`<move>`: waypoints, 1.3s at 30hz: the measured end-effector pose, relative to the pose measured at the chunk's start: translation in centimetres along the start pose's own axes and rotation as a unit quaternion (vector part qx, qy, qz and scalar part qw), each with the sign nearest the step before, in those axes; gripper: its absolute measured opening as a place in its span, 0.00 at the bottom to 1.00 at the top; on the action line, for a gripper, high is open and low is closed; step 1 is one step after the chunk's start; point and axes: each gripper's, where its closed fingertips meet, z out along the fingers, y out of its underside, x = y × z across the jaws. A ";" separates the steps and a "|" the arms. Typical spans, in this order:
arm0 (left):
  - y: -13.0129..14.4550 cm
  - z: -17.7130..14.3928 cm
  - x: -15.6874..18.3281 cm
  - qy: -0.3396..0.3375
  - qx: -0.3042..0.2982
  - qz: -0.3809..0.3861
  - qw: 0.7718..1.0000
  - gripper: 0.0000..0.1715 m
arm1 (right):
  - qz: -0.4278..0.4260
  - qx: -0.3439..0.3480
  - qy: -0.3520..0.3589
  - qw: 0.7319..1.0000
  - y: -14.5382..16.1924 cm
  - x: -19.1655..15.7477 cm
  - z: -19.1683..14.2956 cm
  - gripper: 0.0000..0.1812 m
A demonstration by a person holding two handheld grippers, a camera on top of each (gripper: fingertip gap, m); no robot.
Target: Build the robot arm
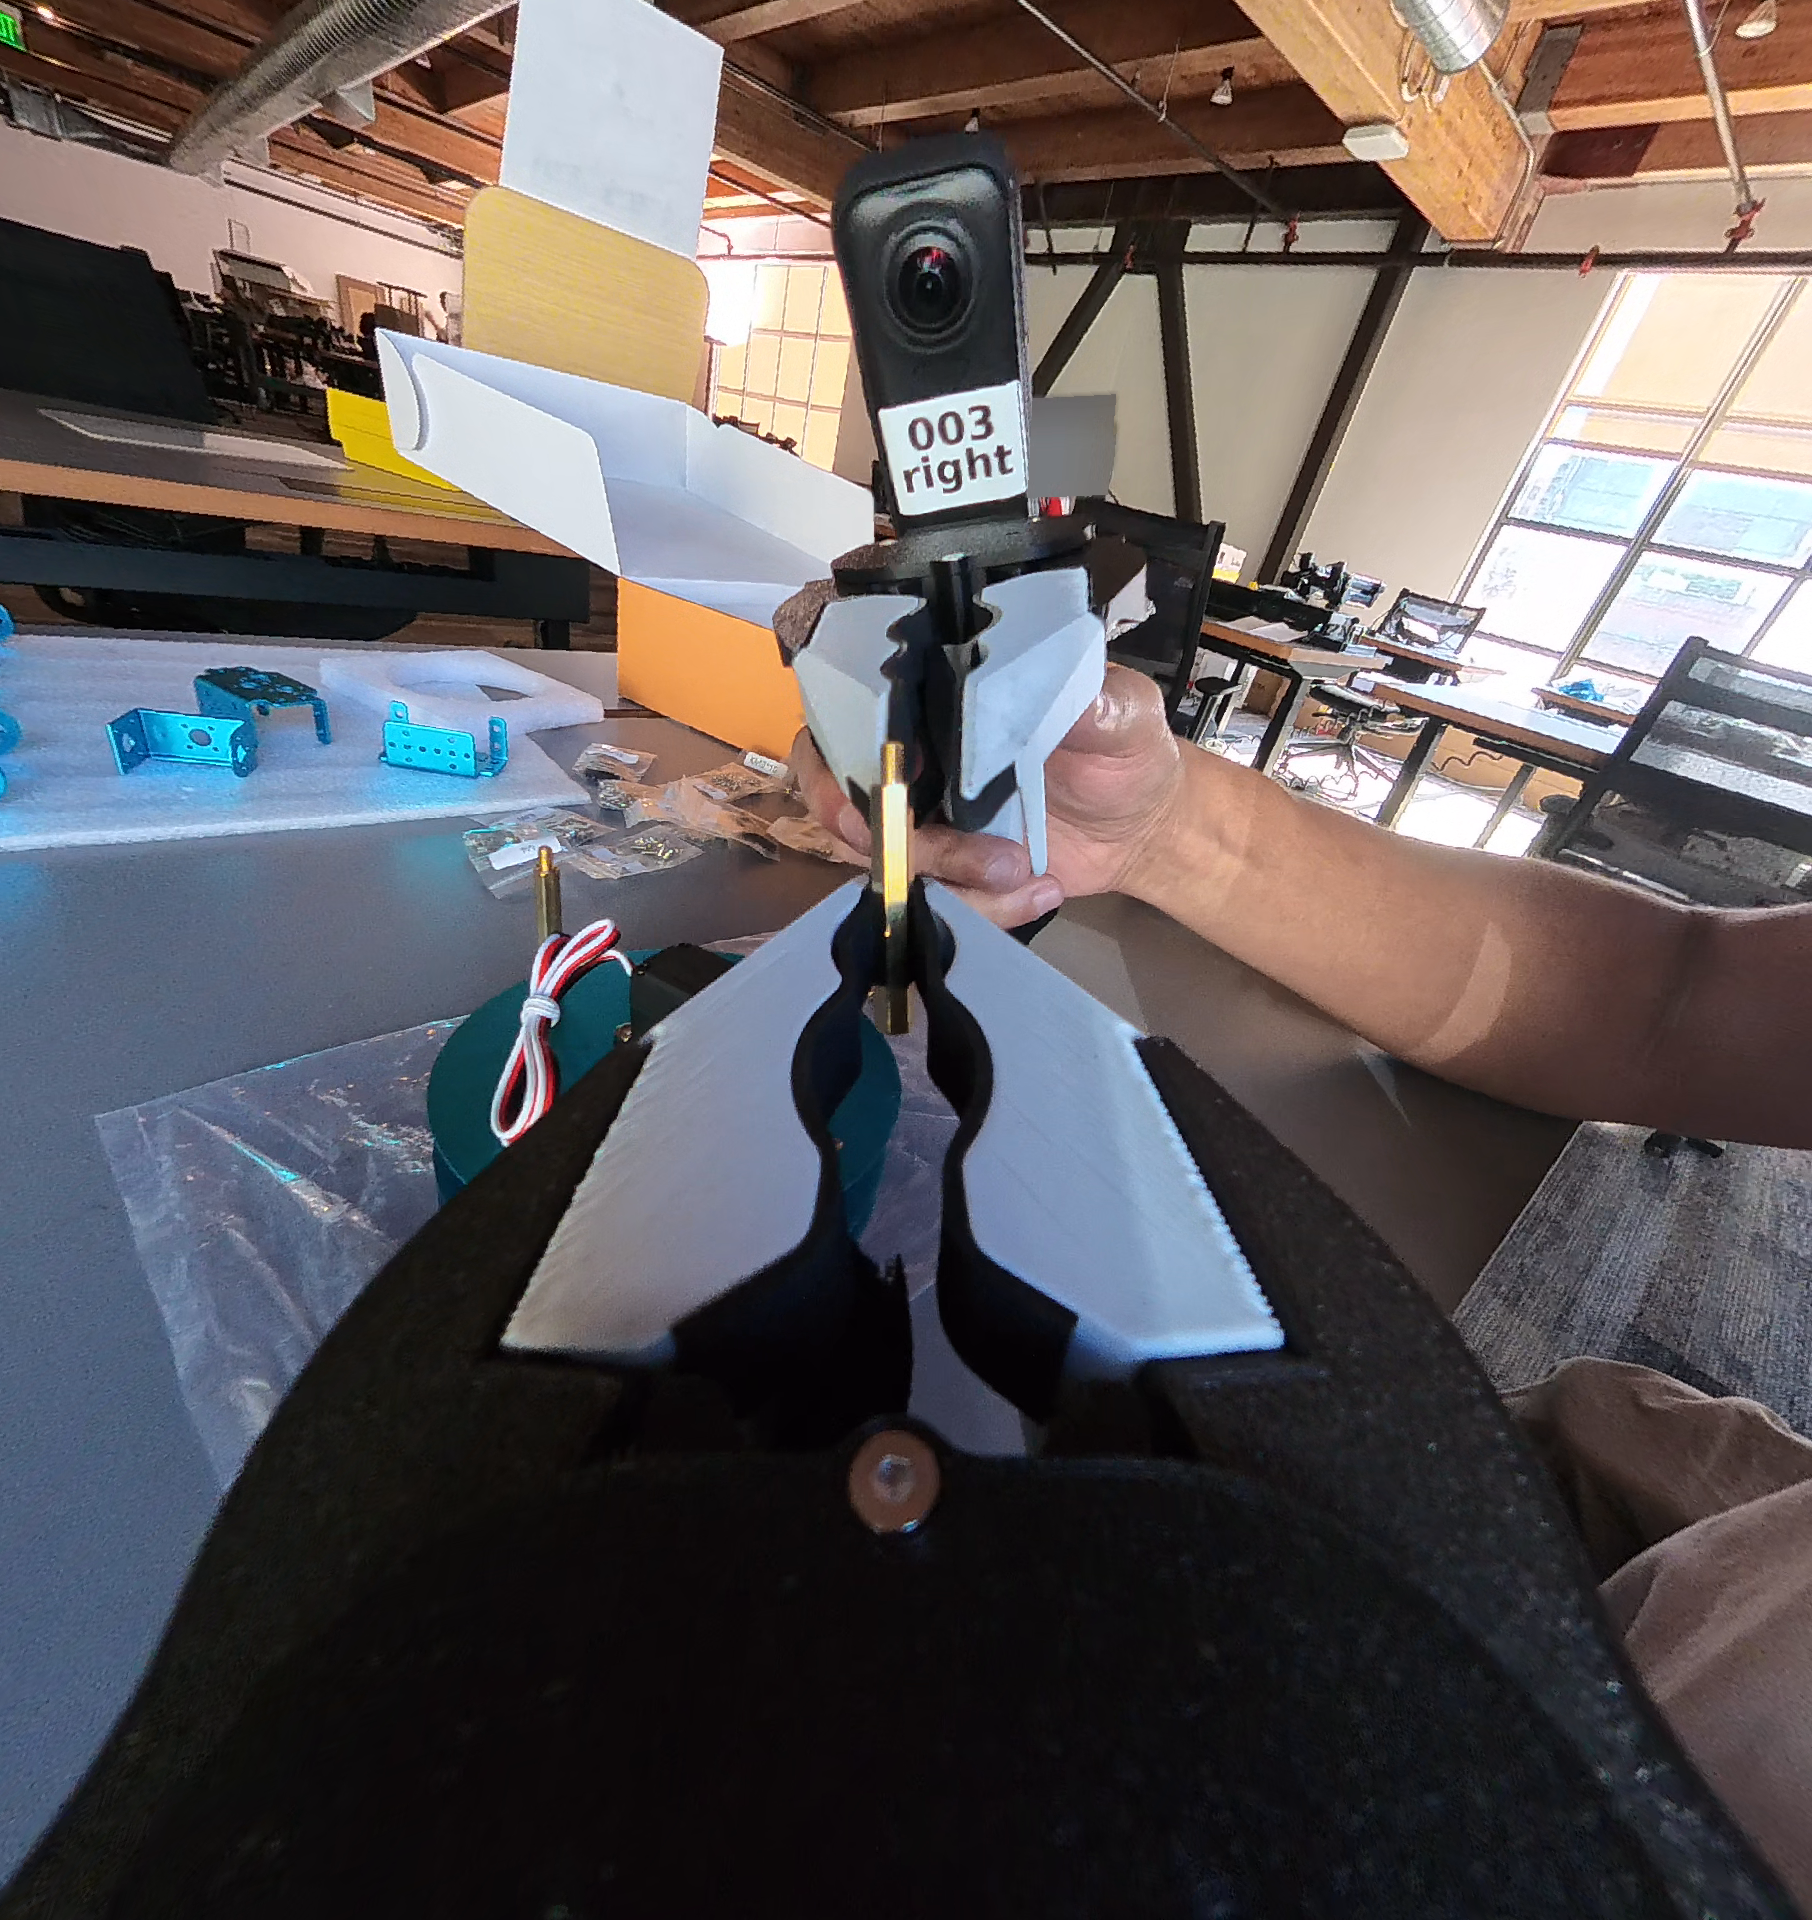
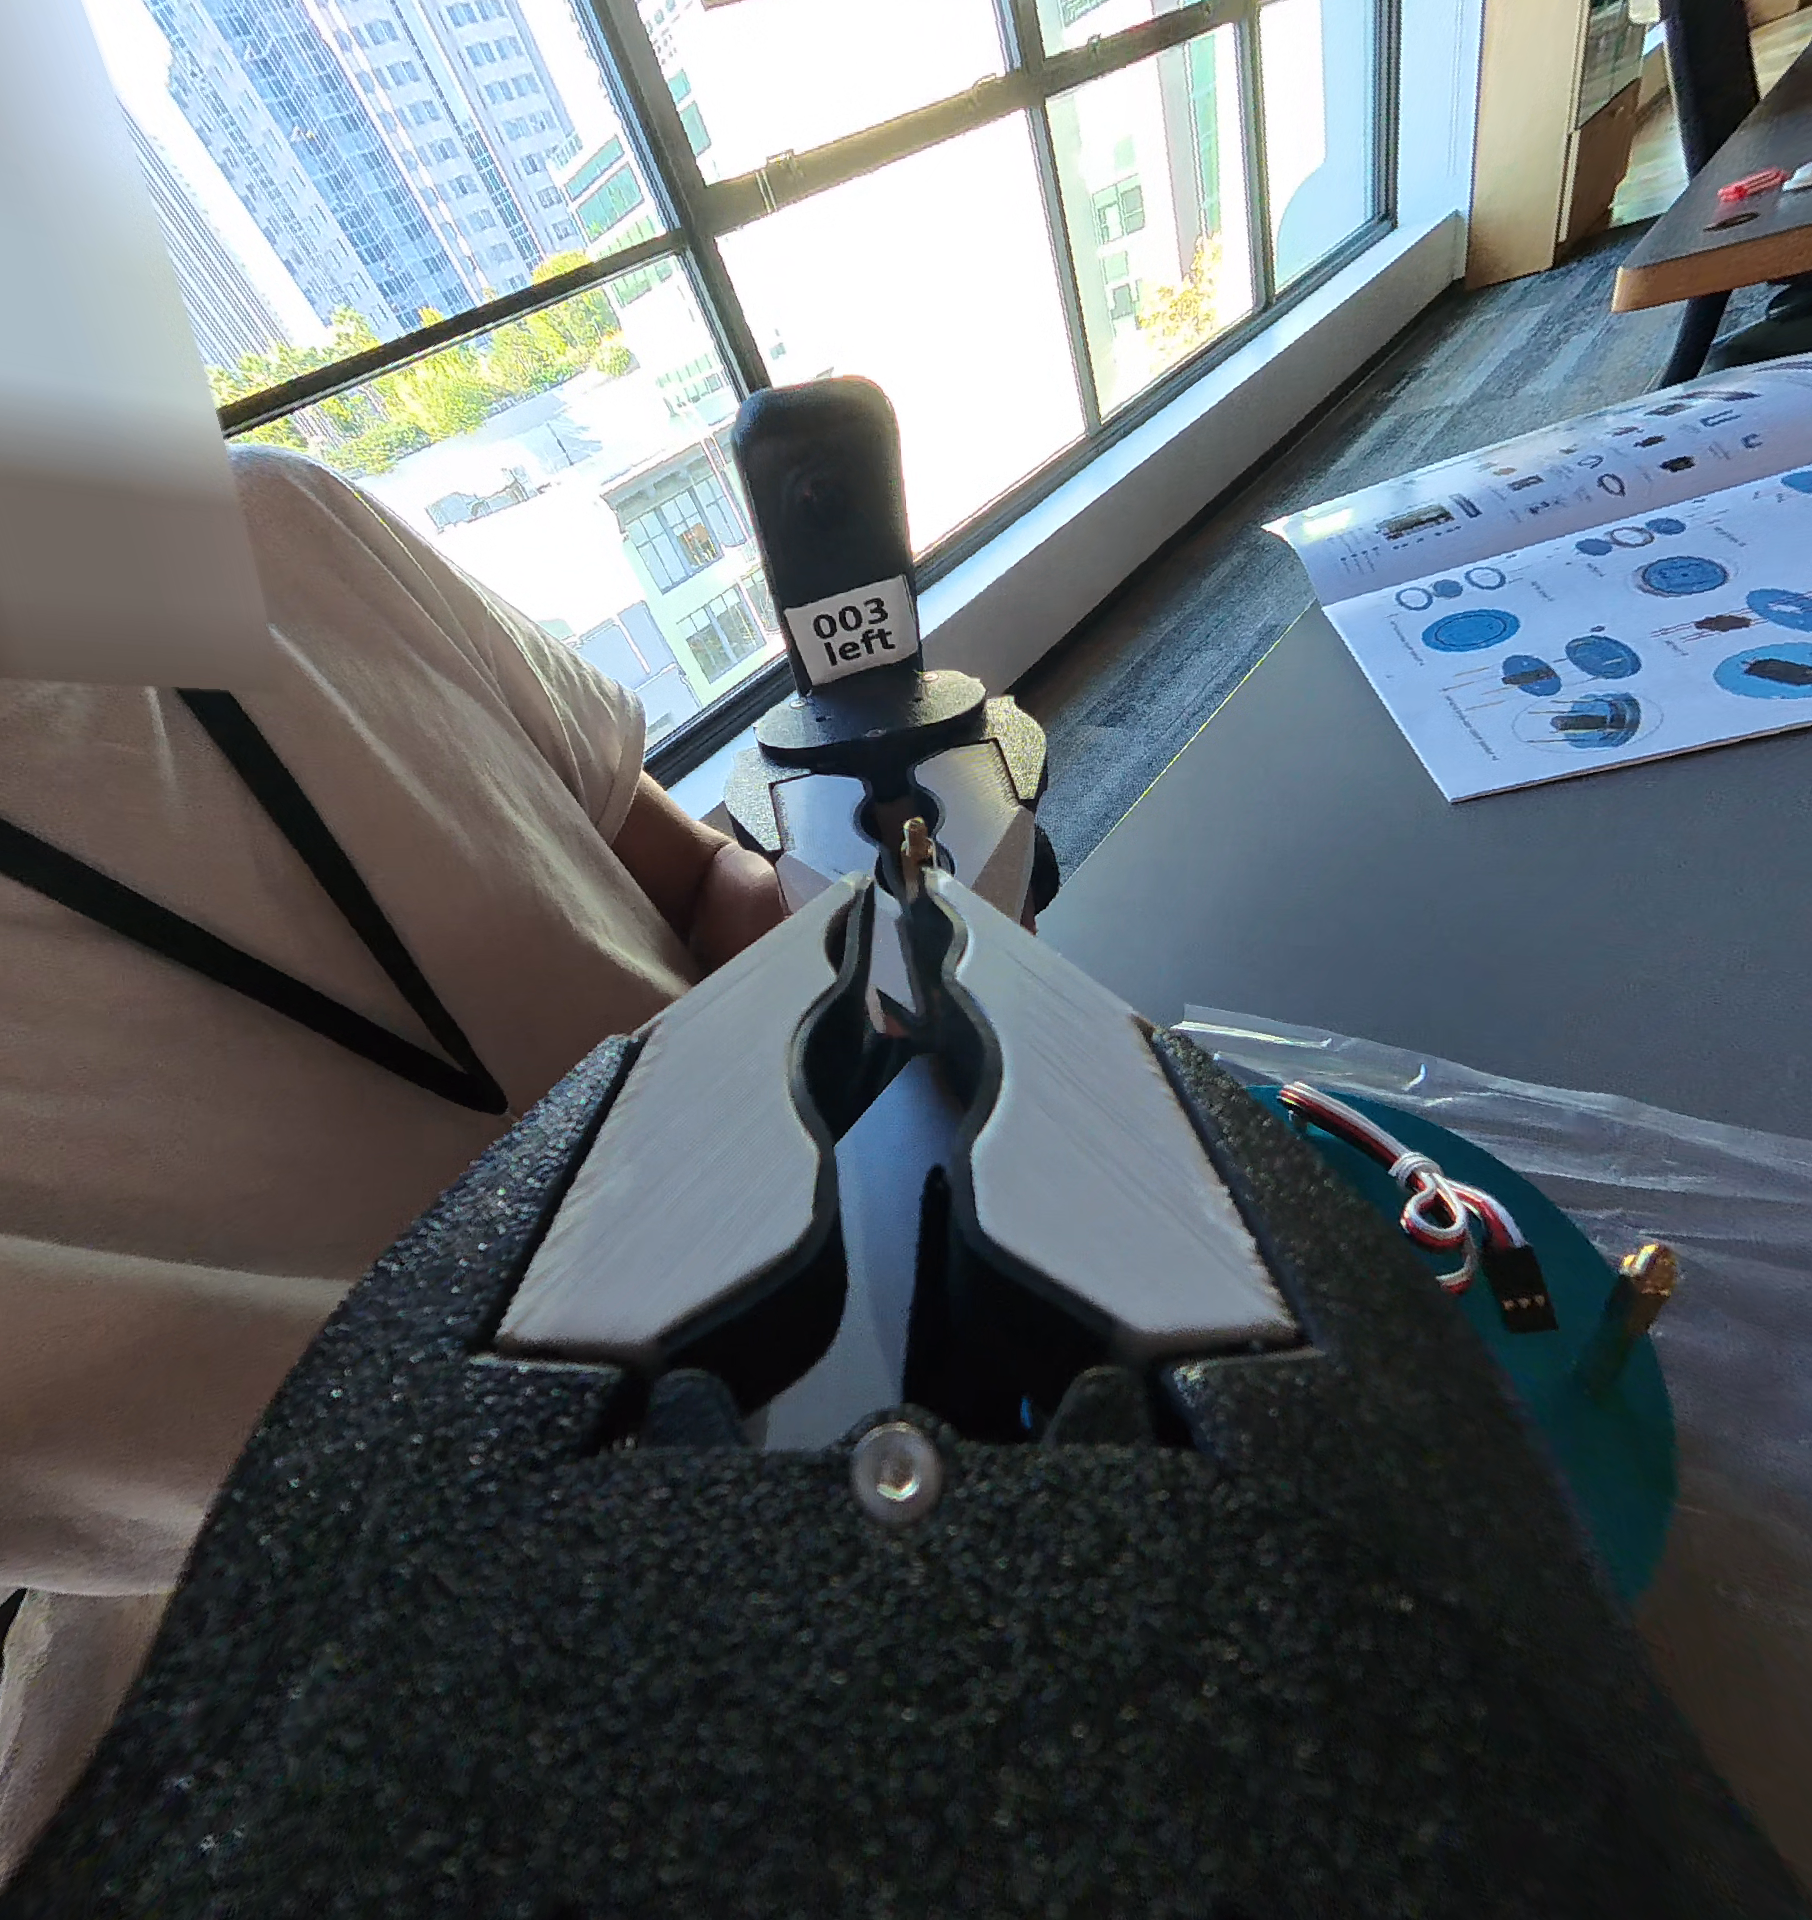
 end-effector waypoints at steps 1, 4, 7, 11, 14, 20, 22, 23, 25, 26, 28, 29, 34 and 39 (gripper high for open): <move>0.1 0.0 0.0 0.000 -0.002 0.001 1.000 0.02 | -0.001 0.000 0.001 1.000 0.0 0.0 0.0 0.05; 0.3 0.1 0.1 0.002 -0.007 0.001 1.000 0.02 | -0.004 -0.003 0.010 1.000 0.0 0.3 0.1 0.06; 0.5 0.3 0.6 0.011 -0.013 0.001 1.000 0.02 | -0.007 -0.002 0.005 1.000 0.0 0.0 0.2 0.03; 1.4 0.3 0.1 -0.001 -0.044 0.000 0.999 0.05 | -0.017 -0.048 0.054 0.997 0.9 1.0 -0.5 0.03; 3.3 -1.3 -0.6 -0.008 -0.112 0.040 0.993 0.11 | -0.021 -0.081 0.131 0.988 2.1 2.2 -2.2 0.02; 6.0 -2.1 -1.3 -0.023 -0.207 0.128 0.970 0.04 | 0.006 -0.094 0.190 0.977 6.2 3.2 -2.5 0.02; 6.2 -1.4 -0.9 -0.010 -0.212 0.124 0.969 0.03 | -0.007 -0.098 0.197 0.976 6.3 3.2 -2.7 0.02; 6.6 -1.1 -1.0 -0.011 -0.221 0.128 0.967 0.03 | -0.008 -0.104 0.197 0.975 6.3 3.2 -2.7 0.02; 7.7 -0.8 -1.3 -0.018 -0.243 0.142 0.959 0.02 | -0.010 -0.105 0.198 0.975 6.0 3.0 -2.8 0.02; 7.8 -0.7 -1.4 -0.022 -0.246 0.144 0.958 0.01 | -0.011 -0.109 0.198 0.974 6.1 2.9 -2.8 0.02; 7.8 -0.7 -1.3 -0.021 -0.249 0.147 0.957 0.01 | -0.015 -0.116 0.203 0.972 6.2 2.9 -2.8 0.02; 7.9 -0.7 -1.3 -0.021 -0.250 0.147 0.957 0.00 | -0.014 -0.119 0.203 0.972 6.2 2.9 -2.7 0.02; 7.8 -0.6 -1.4 -0.022 -0.250 0.145 0.957 0.00 | -0.023 -0.133 0.219 0.966 6.0 3.1 -2.8 0.02; 7.8 -0.5 -1.4 -0.025 -0.251 0.149 0.956 0.00 | -0.027 -0.147 0.227 0.962 6.2 3.2 -2.8 0.02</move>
